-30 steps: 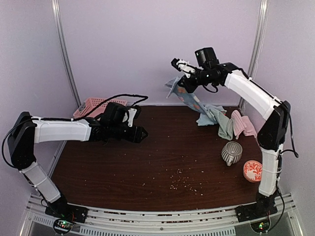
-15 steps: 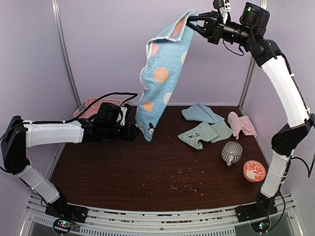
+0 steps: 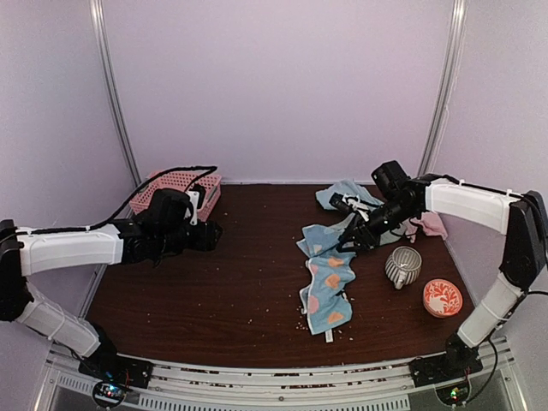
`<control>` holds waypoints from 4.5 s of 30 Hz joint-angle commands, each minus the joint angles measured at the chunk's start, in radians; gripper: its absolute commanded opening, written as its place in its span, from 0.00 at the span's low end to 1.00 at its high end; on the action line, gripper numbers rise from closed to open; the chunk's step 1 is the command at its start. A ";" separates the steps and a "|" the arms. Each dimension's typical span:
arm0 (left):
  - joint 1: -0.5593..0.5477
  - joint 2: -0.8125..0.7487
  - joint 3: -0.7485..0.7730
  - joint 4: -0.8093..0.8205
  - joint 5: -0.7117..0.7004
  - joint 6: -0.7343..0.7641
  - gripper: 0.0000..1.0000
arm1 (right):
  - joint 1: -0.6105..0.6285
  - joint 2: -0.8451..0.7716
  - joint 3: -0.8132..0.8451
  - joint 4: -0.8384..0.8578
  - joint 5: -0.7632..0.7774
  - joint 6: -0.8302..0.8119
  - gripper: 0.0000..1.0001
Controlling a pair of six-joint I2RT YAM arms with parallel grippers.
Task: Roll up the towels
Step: Place the towel at the center of the board, then adjust the towel at the corner of the board, then pick up the towel from the center of the board.
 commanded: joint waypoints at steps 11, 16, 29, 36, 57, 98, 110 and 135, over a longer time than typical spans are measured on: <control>-0.168 0.475 0.302 0.092 0.699 0.258 0.64 | -0.175 0.254 0.315 -0.028 0.410 0.135 0.16; -0.269 0.628 0.473 0.000 0.681 0.323 0.68 | -0.172 0.390 0.366 -0.024 0.469 0.191 0.14; -0.311 0.760 0.551 -0.037 0.608 0.286 0.65 | -0.241 0.555 0.491 -0.020 0.718 0.312 0.11; -0.308 0.683 0.451 -0.025 0.559 0.272 0.65 | -0.198 0.382 0.426 -0.030 0.382 0.241 0.21; -0.301 0.721 0.403 0.146 0.619 0.184 0.32 | 0.055 0.543 0.488 -0.133 0.584 0.136 0.72; -0.128 0.509 0.152 0.205 0.545 0.054 0.53 | 0.057 0.701 0.729 -0.143 0.663 0.338 0.63; -0.129 0.604 0.234 0.217 0.648 0.075 0.06 | 0.061 0.717 0.771 -0.156 0.560 0.324 0.00; -0.460 0.088 0.243 -0.694 0.401 0.394 0.31 | -0.010 0.035 0.064 -0.151 0.095 -0.368 0.40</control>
